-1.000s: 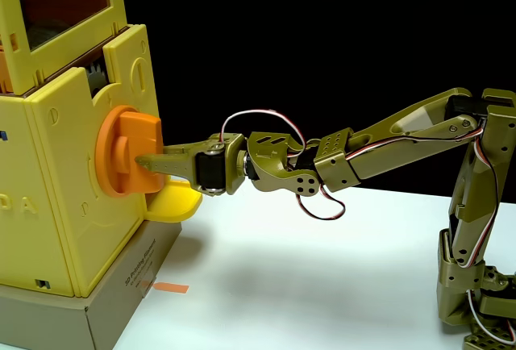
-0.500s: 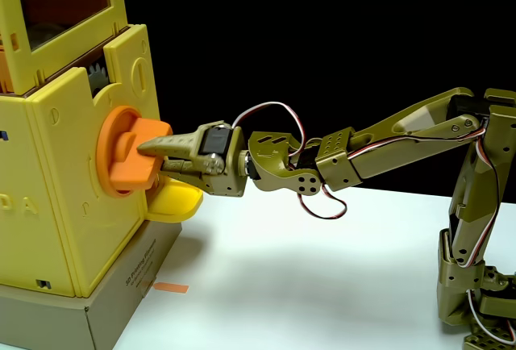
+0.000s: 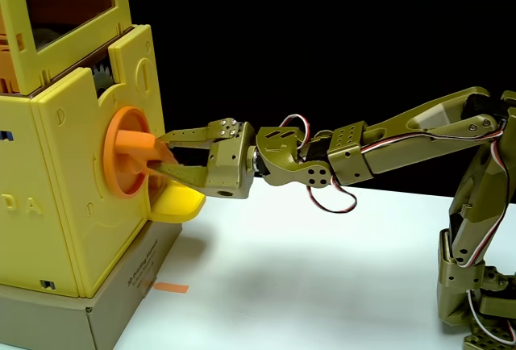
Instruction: Turn the button of vending machine.
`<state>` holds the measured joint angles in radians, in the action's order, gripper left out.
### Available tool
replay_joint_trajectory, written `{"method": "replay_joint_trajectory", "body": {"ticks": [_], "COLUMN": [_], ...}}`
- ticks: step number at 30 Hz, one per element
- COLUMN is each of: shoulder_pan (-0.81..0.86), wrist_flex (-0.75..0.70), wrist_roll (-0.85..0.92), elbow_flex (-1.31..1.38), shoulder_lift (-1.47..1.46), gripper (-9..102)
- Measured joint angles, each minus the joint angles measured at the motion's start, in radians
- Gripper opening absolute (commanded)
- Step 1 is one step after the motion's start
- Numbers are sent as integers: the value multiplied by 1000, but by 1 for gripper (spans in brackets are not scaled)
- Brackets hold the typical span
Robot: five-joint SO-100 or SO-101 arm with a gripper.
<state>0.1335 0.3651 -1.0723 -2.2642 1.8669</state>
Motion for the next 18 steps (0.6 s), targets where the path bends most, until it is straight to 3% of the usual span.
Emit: {"method": "replay_joint_trajectory", "body": {"ticks": [10, 18], "shoulder_pan": [2, 2], "wrist_flex": [-26, -34], "wrist_roll": [-469, -560], "elbow_flex": [0, 0], "shoulder_lift": [17, 32], "gripper": [-1, -1]}}
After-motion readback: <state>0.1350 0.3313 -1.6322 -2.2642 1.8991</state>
